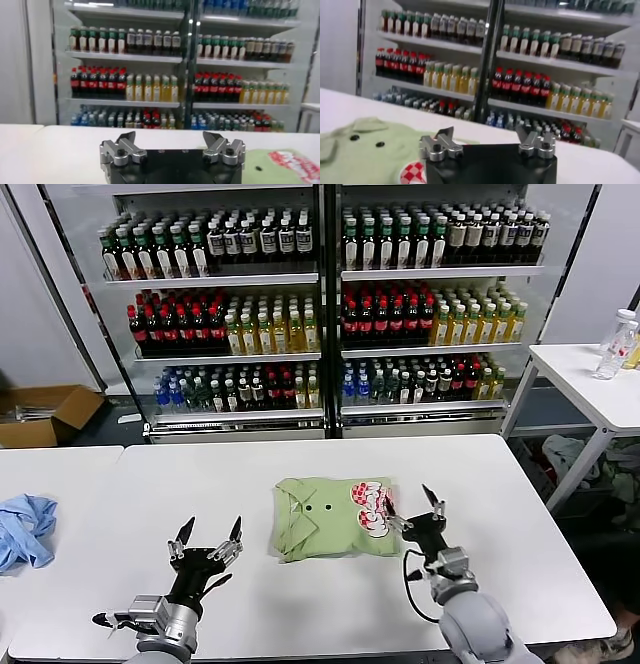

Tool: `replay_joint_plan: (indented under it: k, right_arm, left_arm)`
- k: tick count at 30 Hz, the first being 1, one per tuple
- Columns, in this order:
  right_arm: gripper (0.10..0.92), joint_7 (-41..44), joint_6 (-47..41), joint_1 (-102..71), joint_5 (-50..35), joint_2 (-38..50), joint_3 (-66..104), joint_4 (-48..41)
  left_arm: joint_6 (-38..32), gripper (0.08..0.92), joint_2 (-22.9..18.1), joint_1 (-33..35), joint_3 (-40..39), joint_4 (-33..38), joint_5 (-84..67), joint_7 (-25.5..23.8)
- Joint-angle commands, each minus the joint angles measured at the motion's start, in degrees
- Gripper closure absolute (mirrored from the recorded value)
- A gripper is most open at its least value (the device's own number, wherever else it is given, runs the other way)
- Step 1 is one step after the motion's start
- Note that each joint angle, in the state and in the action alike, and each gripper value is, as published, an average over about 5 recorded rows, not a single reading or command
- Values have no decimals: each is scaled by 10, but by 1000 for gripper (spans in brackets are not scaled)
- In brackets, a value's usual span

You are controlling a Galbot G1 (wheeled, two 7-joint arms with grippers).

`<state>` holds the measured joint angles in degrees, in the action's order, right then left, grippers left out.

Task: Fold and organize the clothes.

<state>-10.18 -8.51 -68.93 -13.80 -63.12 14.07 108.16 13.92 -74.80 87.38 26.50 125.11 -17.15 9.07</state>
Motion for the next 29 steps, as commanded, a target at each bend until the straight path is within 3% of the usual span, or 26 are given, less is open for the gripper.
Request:
replay_joint_plan:
  k: [1,29]
  right_arm:
    - [215,10,24,-136,-12,16,94,120]
    - [203,-8,21,-180,-15,28,152,180]
  left_arm:
    - [-5,177,-6,22,3,42,-6,-20]
    - [-6,177,-16,61,27,91,13,-37]
